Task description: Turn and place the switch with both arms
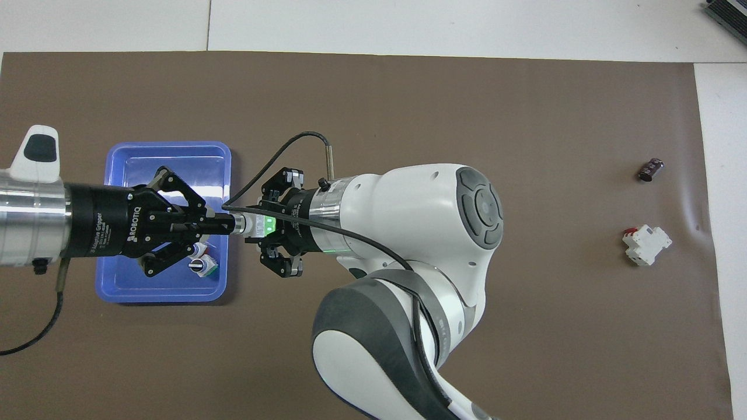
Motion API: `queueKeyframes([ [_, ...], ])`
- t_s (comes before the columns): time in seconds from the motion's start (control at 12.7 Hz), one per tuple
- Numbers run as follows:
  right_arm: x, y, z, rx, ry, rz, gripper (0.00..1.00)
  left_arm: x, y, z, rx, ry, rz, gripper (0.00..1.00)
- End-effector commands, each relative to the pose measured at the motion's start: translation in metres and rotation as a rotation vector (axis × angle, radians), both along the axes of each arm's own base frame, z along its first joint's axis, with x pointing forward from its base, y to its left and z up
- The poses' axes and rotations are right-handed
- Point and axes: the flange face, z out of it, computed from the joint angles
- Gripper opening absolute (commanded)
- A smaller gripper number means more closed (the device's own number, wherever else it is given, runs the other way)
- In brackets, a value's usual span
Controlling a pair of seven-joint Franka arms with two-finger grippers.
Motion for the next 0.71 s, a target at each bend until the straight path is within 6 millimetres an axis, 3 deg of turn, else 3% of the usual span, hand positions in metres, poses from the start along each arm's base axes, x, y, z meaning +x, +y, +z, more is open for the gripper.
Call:
queueKeyframes([
  [0.0, -0.0029, 0.014, -0.0106, 0.017, 0.034, -0.011, 0.0, -0.0089, -0.0352, 0.0212, -0.047, 0.148, 0.118, 0.0],
  [0.63, -0.0029, 0.014, -0.0106, 0.019, 0.036, -0.012, 0.0, -0.0058, -0.03, 0.0199, -0.046, 0.275, 0.275, 0.0],
])
